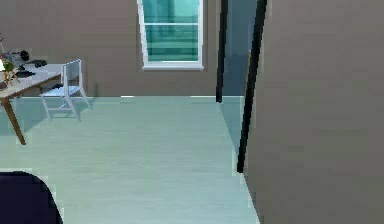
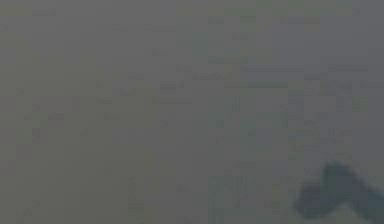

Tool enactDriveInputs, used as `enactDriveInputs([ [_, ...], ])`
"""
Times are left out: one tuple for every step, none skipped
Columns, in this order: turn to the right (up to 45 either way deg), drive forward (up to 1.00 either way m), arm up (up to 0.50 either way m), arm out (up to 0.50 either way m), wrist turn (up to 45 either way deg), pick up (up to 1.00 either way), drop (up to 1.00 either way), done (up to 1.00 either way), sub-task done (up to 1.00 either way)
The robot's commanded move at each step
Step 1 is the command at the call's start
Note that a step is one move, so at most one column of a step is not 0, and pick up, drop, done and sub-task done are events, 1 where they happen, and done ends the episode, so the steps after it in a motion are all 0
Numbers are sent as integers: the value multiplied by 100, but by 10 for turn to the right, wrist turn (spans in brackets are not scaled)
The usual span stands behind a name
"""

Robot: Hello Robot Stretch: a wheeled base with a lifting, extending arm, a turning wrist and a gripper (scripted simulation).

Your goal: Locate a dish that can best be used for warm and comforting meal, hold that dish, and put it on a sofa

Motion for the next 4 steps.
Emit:
enactDriveInputs([
  [-210, 0, 0, 0, 0, 0, 0, 0, 0],
  [0, 25, 0, 0, 0, 0, 0, 0, 0],
  [120, 0, 0, 0, 0, 0, 0, 0, 0],
  [0, 100, 0, 0, 0, 0, 0, 0, 0],
])
